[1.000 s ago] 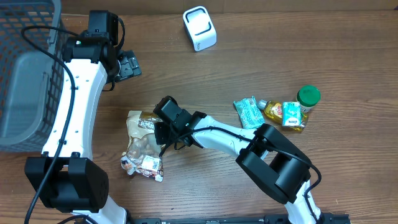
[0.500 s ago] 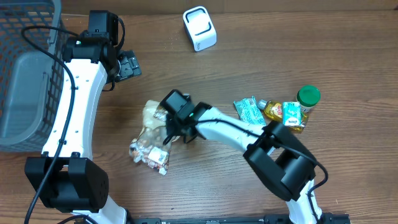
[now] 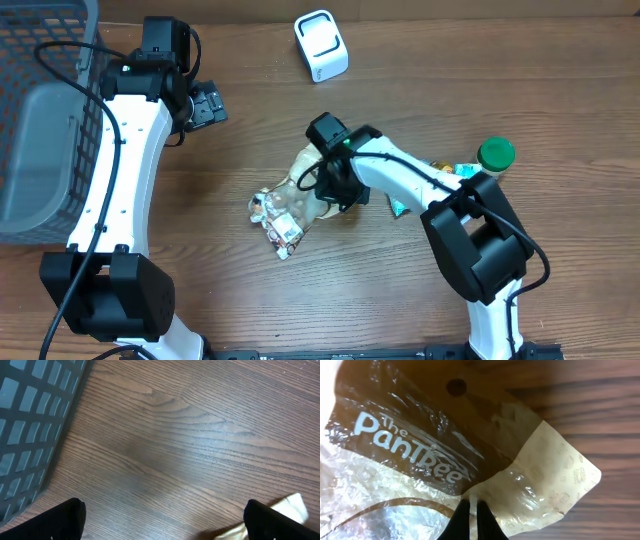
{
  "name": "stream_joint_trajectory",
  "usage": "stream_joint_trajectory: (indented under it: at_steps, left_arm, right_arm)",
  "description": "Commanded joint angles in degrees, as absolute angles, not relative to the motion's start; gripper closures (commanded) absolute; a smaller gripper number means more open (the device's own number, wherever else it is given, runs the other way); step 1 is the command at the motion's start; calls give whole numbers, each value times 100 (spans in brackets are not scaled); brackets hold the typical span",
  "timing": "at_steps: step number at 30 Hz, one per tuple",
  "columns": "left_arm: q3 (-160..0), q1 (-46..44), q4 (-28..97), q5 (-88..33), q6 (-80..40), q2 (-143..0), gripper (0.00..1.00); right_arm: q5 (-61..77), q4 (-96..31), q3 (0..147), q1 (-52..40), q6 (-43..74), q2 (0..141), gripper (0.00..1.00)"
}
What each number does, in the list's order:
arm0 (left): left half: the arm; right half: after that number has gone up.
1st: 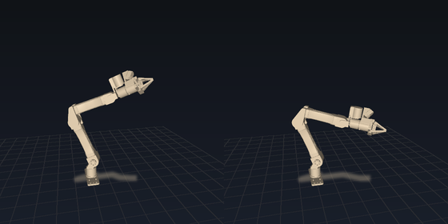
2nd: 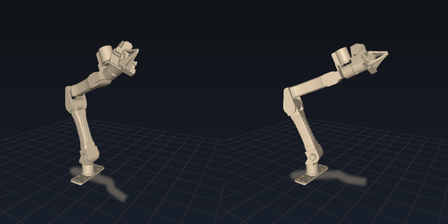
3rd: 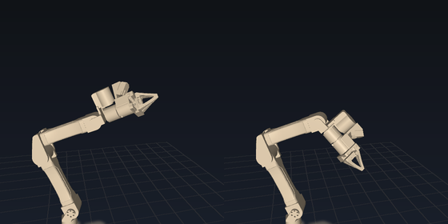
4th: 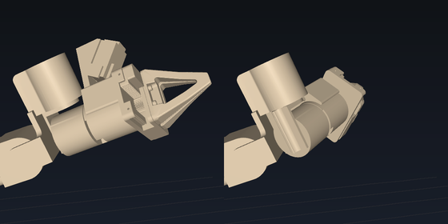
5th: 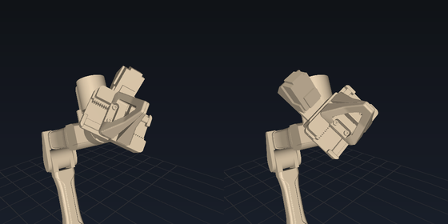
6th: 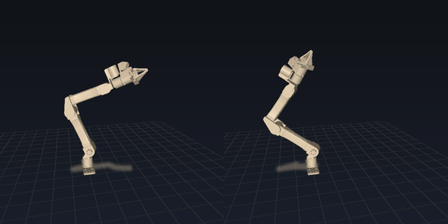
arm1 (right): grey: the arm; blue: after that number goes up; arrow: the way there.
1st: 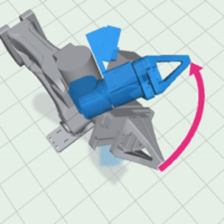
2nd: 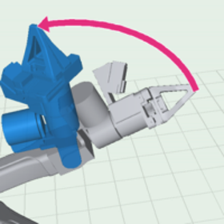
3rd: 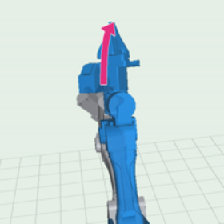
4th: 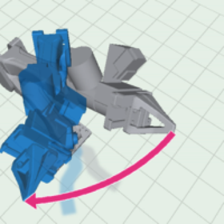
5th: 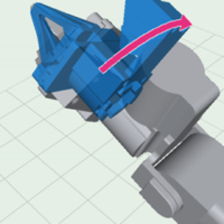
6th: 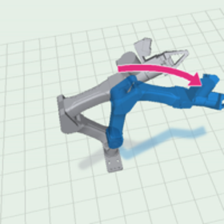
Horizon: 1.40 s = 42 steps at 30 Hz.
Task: Scan the item barcode
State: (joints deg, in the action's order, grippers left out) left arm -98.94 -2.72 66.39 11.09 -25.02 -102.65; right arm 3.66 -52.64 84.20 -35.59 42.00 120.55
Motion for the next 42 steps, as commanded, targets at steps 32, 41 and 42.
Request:
stream_joint_trajectory:
  at_steps: [32, 41, 42]
  left_arm:
    - [-9946, -268, 6637, 1087, -2421, -10189, 0]
    - [-9946, -268, 6637, 1087, -2421, -10191, 0]
    - [-9946, -268, 6637, 1087, -2421, -10191, 0]
  right_arm:
    - [86, -6849, 9867, -3367, 2196, 12143, 0]
    - [5, -6689, 9865, -3367, 2200, 12143, 0]
    - [5, -6689, 9865, -3367, 2200, 12143, 0]
